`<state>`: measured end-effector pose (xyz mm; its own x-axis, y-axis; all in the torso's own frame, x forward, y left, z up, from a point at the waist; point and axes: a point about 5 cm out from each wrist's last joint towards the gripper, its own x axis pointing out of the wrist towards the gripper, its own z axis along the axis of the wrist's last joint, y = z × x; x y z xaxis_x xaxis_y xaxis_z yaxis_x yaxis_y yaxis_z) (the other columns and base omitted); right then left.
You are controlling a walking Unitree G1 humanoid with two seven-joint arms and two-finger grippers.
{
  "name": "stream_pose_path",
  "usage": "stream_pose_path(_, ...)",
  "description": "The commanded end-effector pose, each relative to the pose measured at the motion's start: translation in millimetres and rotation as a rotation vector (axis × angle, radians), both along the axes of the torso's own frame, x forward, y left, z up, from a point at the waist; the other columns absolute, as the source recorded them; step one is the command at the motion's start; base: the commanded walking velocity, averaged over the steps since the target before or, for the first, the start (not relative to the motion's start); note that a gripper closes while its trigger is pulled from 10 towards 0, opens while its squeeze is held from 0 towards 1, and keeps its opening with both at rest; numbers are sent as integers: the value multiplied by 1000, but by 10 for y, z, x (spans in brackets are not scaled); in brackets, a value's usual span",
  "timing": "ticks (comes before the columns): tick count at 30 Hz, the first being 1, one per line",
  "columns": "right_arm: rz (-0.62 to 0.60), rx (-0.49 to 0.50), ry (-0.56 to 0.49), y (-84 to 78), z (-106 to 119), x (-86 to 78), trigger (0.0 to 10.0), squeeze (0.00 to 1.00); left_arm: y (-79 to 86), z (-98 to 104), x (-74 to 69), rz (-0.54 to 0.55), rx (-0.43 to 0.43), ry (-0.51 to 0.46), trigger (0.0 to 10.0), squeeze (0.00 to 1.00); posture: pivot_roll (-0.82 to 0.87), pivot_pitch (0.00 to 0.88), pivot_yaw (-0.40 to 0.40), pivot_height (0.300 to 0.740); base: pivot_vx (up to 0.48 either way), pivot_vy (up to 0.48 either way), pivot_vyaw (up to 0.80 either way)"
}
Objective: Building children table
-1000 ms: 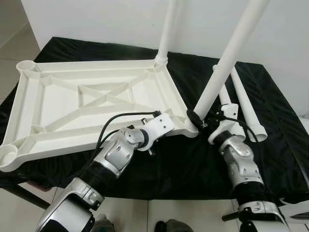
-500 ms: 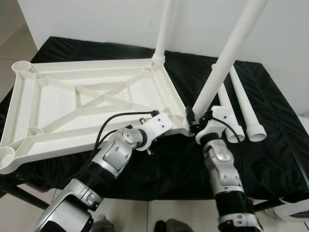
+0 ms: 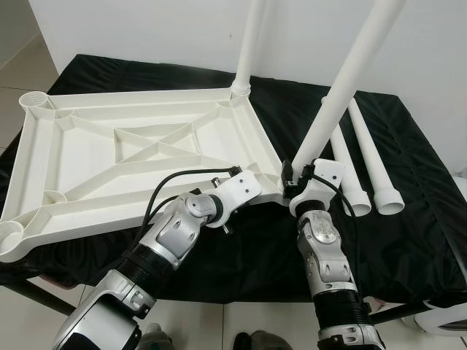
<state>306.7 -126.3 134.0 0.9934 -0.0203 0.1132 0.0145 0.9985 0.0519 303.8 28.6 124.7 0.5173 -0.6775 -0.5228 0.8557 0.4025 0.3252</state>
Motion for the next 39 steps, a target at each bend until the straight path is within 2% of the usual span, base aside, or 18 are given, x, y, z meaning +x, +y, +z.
stream_pose_path(1, 34, -15, -35, 99, 89, 0, 10000, 969, -154, -10, -100, -90, -3, 14, 10000, 0, 43, 0, -87, 740, 0, 0, 0)
stream_pose_path(3, 41, -6, -29, 85, 80, -4, 10000, 1000, -158, -8, -99, -92, -3, 13, 10000, 0, 42, 0, -87, 740, 0, 0, 0)
stream_pose_path(8, 68, -21, -31, 36, 78, 0, 10000, 1000, -161, -16, -106, -96, -2, 14, 10000, 0, 41, 0, -84, 740, 0, 0, 0)
stream_pose_path(12, 121, -36, -28, -63, 63, 29, 10000, 1000, -156, -33, -116, -103, 5, 16, 10000, 0, 42, 0, -82, 740, 0, 0, 0)
stream_pose_path(13, 149, -29, -16, -87, 41, 35, 10000, 863, -151, -34, -115, -103, 7, 16, 10000, 0, 44, 0, -83, 740, 0, 0, 0)
stream_pose_path(14, 168, -23, -9, -99, 28, 38, 10000, 863, -148, -34, -114, -102, 8, 15, 10000, 0, 44, 0, -83, 740, 0, 0, 0)
stream_pose_path(15, 189, -17, -3, -120, 9, 42, 10000, 0, -144, -31, -111, -101, 8, 14, 10000, 0, 45, 0, -84, 740, 0, 0, 0)
stream_pose_path(21, 243, -25, 8, -162, -34, 48, 10000, 0, -141, -28, -106, -99, 8, 13, 10000, 0, 45, 0, -84, 740, 0, 0, 0)
stream_pose_path(23, 327, -36, 14, -293, -67, 87, 10000, 0, -151, -24, -105, -99, 6, 12, 10000, 0, 43, 0, -84, 740, 0, 0, 0)
stream_pose_path(24, 327, -36, 14, -293, -67, 87, 10000, 0, -151, -24, -105, -99, 6, 12, 10000, 0, 43, 0, -84, 740, 0, 0, 0)
stream_pose_path(26, 385, -47, 16, -410, -75, 114, 10000, 0, -157, -22, -105, -100, 5, 12, 10000, 0, 42, 0, -81, 740, 0, 0, 0)
stream_pose_path(28, 403, -45, 20, -445, -78, 121, 10000, 0, -159, -22, -105, -100, 4, 13, 10000, 0, 42, 0, -81, 740, 0, 0, 0)
stream_pose_path(33, 528, -83, 36, -661, -65, 155, 10000, 0, -160, -19, -104, -104, 6, 11, 10000, 0, 42, 0, -81, 740, 0, 0, 0)
stream_pose_path(36, 575, -81, 54, -694, -64, 165, 10000, 0, -161, -14, -101, -105, 7, 10, 10000, 0, 38, 0, -74, 740, 0, 0, 0)
stream_pose_path(39, 634, -125, 90, -739, -81, 195, 10000, 0, -160, -7, -99, -107, 6, 9, 10000, 0, 39, 0, -73, 740, 0, 0, 0)
